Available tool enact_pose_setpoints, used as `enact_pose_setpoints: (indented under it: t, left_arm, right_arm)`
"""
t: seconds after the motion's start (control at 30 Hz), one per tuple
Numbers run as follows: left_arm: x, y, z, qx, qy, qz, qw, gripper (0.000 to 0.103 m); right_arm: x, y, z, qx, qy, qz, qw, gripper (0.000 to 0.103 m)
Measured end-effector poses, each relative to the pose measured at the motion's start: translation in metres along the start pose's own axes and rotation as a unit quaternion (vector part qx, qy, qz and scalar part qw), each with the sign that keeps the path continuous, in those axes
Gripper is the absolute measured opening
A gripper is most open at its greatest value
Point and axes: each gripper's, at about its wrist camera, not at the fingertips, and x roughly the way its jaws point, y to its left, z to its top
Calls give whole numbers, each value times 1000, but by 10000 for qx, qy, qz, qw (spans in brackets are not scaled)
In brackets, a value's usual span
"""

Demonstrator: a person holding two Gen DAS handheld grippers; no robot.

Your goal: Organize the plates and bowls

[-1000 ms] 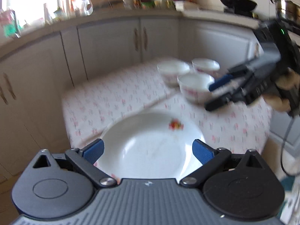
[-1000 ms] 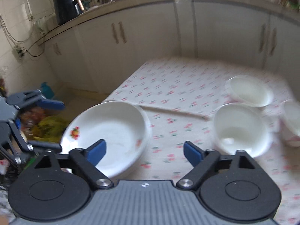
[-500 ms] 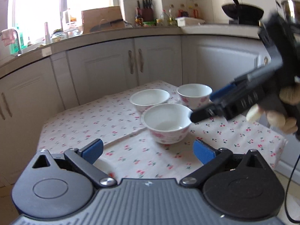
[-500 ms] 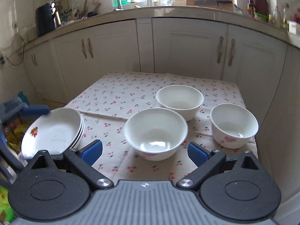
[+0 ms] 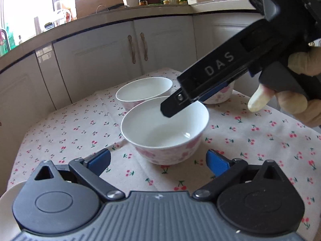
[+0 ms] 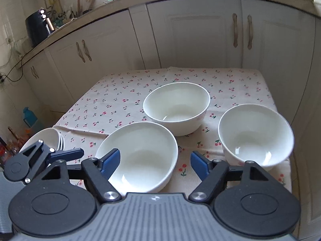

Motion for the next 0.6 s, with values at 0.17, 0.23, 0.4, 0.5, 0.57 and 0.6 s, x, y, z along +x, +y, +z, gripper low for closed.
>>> enact_pose_setpoints:
  t: [0.17,0.23,0.4,0.5,0.57,0.6]
  left_arm:
    - [9,1,3,-24,-17,-85,10000,98]
    - [12,1,4,-26,1,-94,10000,97]
    - [19,1,7,-103,29,-216,9997,92]
    - [18,-1,7,-89,-19,-249,9996,89]
    - [16,-1,7,-92,0,-256,9996,89]
    - [16,-1,8,-108,19,-271,9996,89]
  right_arm:
    - [17,-5,4,38,142,84,9999,73]
    - [20,-5,5,36,155,105,9998,72]
    - [23,-2,6,3,191,199,9996,61]
    - [23,0,5,-3,179,178,9997,61]
    - [22,0,5,39,180,187,9997,61]
    - [21,0,5,62,176,194,9996,61]
